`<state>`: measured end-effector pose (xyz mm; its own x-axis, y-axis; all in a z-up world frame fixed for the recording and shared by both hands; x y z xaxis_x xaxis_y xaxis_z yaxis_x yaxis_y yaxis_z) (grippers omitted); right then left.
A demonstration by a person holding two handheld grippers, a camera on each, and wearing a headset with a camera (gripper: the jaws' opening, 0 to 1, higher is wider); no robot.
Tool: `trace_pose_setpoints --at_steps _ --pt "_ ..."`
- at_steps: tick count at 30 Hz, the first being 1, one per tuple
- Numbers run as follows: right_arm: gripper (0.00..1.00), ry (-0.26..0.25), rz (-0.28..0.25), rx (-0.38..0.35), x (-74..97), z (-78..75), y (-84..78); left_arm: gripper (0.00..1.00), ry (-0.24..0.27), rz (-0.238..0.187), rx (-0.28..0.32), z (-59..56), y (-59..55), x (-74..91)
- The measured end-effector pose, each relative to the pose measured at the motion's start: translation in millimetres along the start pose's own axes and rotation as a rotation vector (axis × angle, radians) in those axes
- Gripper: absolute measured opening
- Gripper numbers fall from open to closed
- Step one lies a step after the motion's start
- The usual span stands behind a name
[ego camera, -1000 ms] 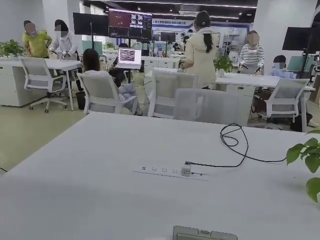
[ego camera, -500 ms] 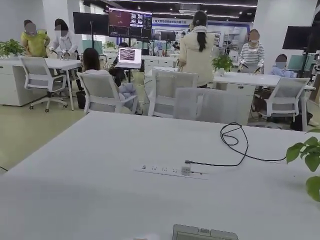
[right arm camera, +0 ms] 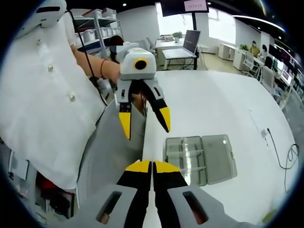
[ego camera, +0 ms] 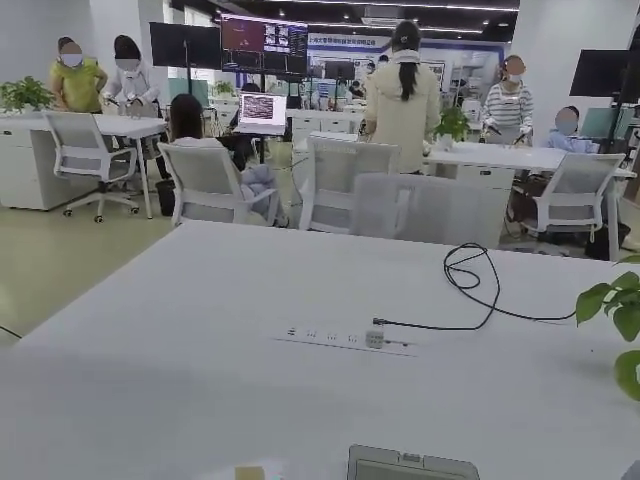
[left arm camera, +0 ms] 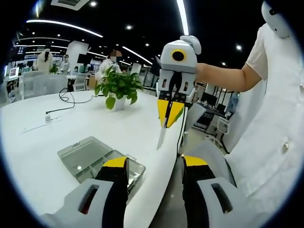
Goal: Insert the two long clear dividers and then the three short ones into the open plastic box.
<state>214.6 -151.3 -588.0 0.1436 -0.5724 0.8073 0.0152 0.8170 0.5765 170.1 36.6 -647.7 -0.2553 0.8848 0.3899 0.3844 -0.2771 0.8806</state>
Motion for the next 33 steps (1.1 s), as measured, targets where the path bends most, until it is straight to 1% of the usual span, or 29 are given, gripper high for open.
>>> trace_pose_setpoints --at_steps 2,5,6,8,10,11,17,20,23,25,27,30,33 --pt "0.03 -0.022 0.021 0.004 -1.5 -4.9 -2.5 0.50 0.017 0.014 -0.005 2.5 -3.9 2.0" --pt "0.03 -0.040 0.039 0.000 -5.0 -12.4 -5.9 0.54 0.036 0.027 -0.004 5.6 -9.1 5.7" --pt "0.03 -0.047 0.054 0.003 -7.2 -15.5 -8.1 0.57 0.044 0.029 -0.004 7.1 -11.0 7.1" --pt "0.03 -0.048 0.072 0.001 -11.6 -20.0 -11.0 0.62 0.050 0.030 0.004 9.1 -14.9 9.4" --pt "0.03 -0.049 0.083 0.000 -15.6 -23.7 -13.2 0.67 0.058 0.037 -0.002 9.6 -17.6 11.1" --pt "0.03 -0.051 0.091 -0.001 -17.1 -29.8 -17.5 0.69 0.062 0.044 -0.005 10.3 -20.0 12.4" --pt "0.03 -0.070 0.133 0.004 -29.9 -42.3 -24.7 0.77 0.070 0.067 0.004 13.8 -30.0 16.7" --pt "0.03 -0.082 0.150 0.009 -35.7 -48.0 -27.6 0.81 0.075 0.079 0.000 14.3 -34.9 18.0" --pt "0.03 -0.091 0.164 0.009 -43.0 -53.7 -30.7 0.86 0.081 0.085 0.001 15.2 -39.3 18.6" --pt "0.03 -0.101 0.182 0.016 -46.8 -56.6 -32.8 0.87 0.085 0.079 -0.004 15.6 -41.3 19.4" --pt "0.03 -0.106 0.191 0.019 -51.1 -59.8 -34.5 0.90 0.084 0.075 0.019 15.8 -43.1 19.7" --pt "0.03 -0.112 0.211 0.025 -57.5 -63.4 -37.4 0.92 0.086 0.072 0.017 14.5 -45.2 20.7" --pt "0.03 -0.112 0.215 0.017 -62.7 -66.4 -40.1 0.94 0.090 0.069 0.022 14.7 -46.6 22.0"
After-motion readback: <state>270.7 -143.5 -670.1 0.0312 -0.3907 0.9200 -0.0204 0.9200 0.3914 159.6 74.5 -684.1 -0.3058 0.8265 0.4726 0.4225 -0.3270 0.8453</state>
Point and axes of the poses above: the centre of the closed fingertips' face, and the gripper's own axes: x roughly backward along the fingers, z roughly to its left, y roughly out of its top, the point moved 9 cm from there along x, roughly backward along the fingers, and after that the axes turned 7 degrees about z, right-handed, at the moved point
